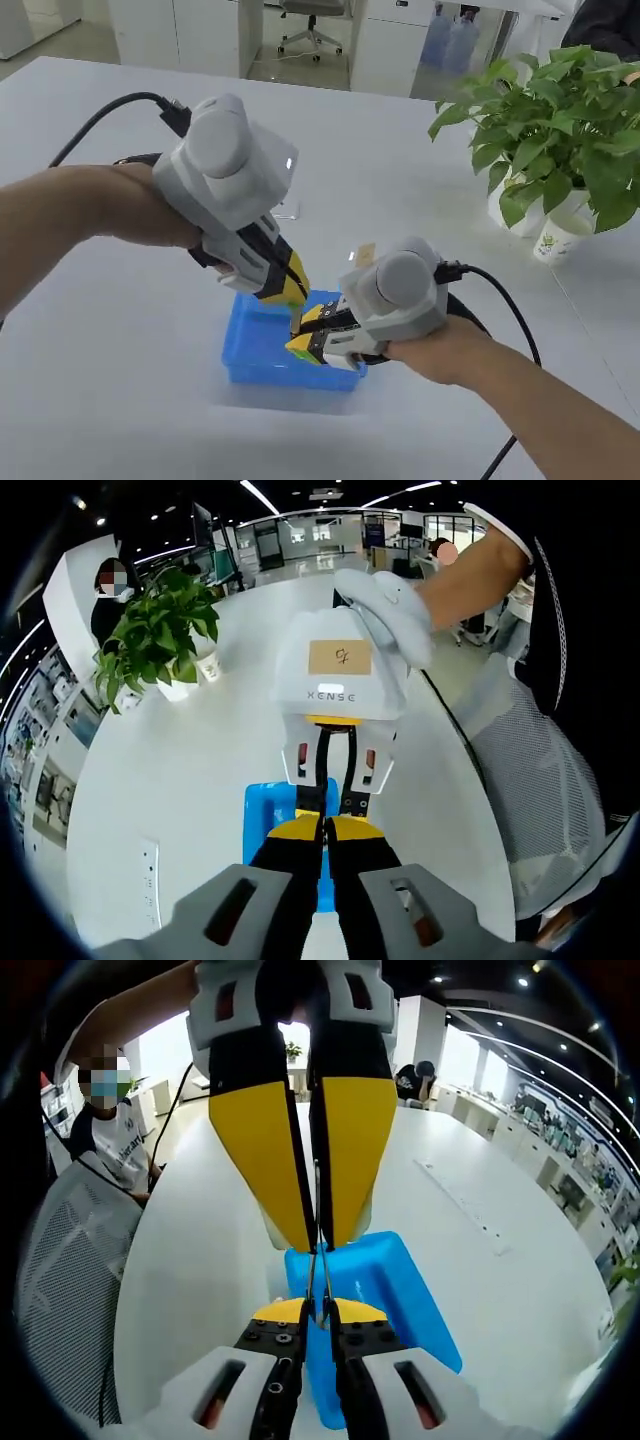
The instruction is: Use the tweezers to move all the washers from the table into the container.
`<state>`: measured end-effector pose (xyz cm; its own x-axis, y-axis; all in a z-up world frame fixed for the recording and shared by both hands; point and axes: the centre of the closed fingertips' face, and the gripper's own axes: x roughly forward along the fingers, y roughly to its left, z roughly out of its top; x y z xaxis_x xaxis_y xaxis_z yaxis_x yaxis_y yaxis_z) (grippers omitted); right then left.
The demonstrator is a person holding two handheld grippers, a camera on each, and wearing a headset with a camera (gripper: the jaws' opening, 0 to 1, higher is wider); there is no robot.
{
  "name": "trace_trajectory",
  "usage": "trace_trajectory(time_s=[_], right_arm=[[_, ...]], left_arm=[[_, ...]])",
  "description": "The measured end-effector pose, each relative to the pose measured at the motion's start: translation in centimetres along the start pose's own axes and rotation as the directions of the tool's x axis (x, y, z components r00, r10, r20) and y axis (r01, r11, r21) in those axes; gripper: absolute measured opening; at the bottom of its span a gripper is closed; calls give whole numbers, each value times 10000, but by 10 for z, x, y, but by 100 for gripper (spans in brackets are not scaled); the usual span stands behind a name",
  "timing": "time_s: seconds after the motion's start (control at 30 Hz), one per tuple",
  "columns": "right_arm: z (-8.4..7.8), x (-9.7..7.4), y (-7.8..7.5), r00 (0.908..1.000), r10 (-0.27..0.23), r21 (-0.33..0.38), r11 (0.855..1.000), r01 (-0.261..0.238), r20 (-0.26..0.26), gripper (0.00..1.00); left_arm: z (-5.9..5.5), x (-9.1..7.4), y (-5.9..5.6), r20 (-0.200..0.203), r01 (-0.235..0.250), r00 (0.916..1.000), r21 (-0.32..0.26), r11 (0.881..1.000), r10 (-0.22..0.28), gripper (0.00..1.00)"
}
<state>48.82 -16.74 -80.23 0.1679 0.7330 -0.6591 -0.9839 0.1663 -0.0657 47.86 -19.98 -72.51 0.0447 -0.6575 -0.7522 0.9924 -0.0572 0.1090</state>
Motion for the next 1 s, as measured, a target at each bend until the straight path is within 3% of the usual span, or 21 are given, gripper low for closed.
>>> trace_trajectory(time_s=[0.4,1.0], right_arm=[[-12,17,-14,9998,162,-13,9999,-162,90,11],[-38,37,-18,9962,490,-4,9988,-492,-719,11]], left_arm=[[-15,15,14,-158,-230,9996,-119,9997,228,5],[-35,39,19,-279,-471,9986,-523,9975,457,5]])
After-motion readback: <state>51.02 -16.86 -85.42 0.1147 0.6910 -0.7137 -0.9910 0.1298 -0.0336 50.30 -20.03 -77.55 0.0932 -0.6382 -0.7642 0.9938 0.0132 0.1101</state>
